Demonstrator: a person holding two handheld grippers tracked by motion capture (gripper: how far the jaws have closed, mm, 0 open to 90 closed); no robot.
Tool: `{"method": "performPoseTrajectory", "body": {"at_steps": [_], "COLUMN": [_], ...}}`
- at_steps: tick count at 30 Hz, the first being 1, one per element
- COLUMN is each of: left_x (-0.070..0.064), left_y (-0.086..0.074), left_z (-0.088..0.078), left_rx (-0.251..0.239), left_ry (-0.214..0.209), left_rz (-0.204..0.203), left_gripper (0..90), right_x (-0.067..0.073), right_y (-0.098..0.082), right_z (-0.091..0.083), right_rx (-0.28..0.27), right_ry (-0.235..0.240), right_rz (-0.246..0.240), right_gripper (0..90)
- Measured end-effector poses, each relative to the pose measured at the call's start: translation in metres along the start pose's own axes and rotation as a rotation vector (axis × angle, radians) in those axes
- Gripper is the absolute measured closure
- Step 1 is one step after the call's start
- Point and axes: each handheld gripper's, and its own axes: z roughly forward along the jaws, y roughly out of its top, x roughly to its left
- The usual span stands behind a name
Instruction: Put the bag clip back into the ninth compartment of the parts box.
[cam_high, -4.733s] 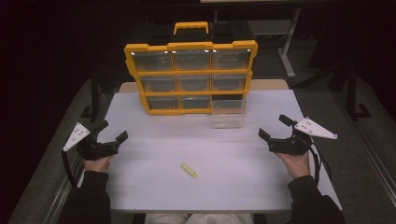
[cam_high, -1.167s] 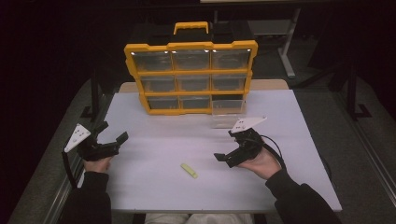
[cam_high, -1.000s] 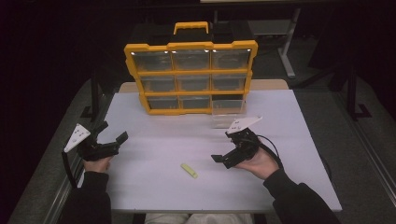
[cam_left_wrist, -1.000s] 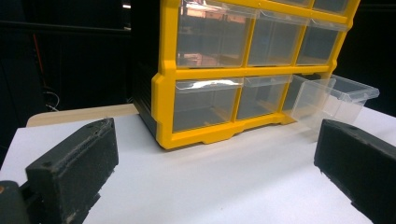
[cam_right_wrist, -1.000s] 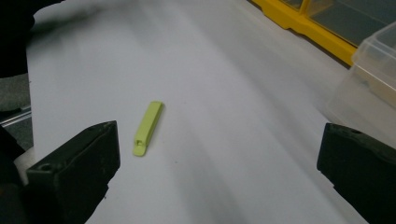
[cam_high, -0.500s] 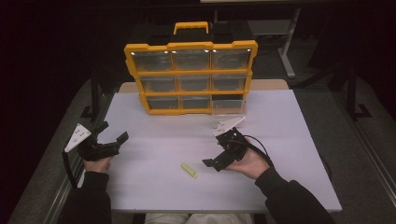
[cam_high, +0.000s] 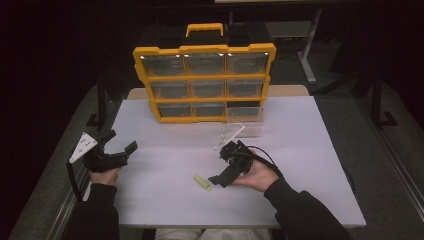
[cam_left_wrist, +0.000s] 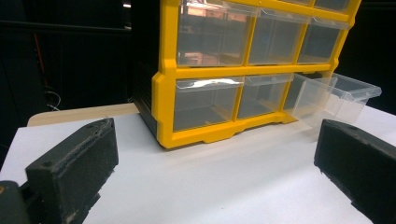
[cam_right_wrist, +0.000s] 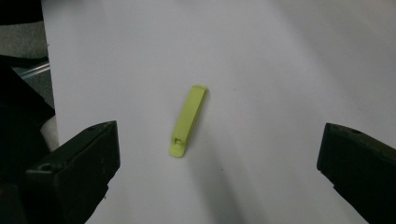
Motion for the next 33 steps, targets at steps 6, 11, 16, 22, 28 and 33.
{"method": "performPoseTrajectory", "body": {"at_steps": [6,11,16,22,28,33], "left_x": [0.0,0.0,0.0,0.0,-0.001,0.0], "left_y": [0.0,0.0,0.0,-0.001,0.0,0.0], "left_z": [0.0,0.0,0.0,0.001,0.001,0.001], "left_rx": [-0.001,0.001,-0.001,0.003,0.002,0.003], "left_ry": [0.003,0.001,0.0,0.0,0.0,0.0], "left_rz": [0.0,0.001,-0.001,0.003,0.004,0.004], "left_gripper": [0.0,0.0,0.0,0.0,0.0,0.0], "right_x": [0.006,0.01,0.012,0.018,0.02,0.022], "right_y": [0.008,0.015,0.018,0.024,0.027,0.028], "right_z": [0.01,0.019,0.026,0.037,0.043,0.049], "right_rx": [0.051,0.095,0.128,0.173,0.188,0.202], "right_ry": [-0.003,-0.005,-0.001,-0.021,-0.013,-0.022], "right_rz": [-0.014,-0.024,-0.025,-0.037,-0.034,-0.03], "right_gripper": [0.0,0.0,0.0,0.0,4.6,8.6]}}
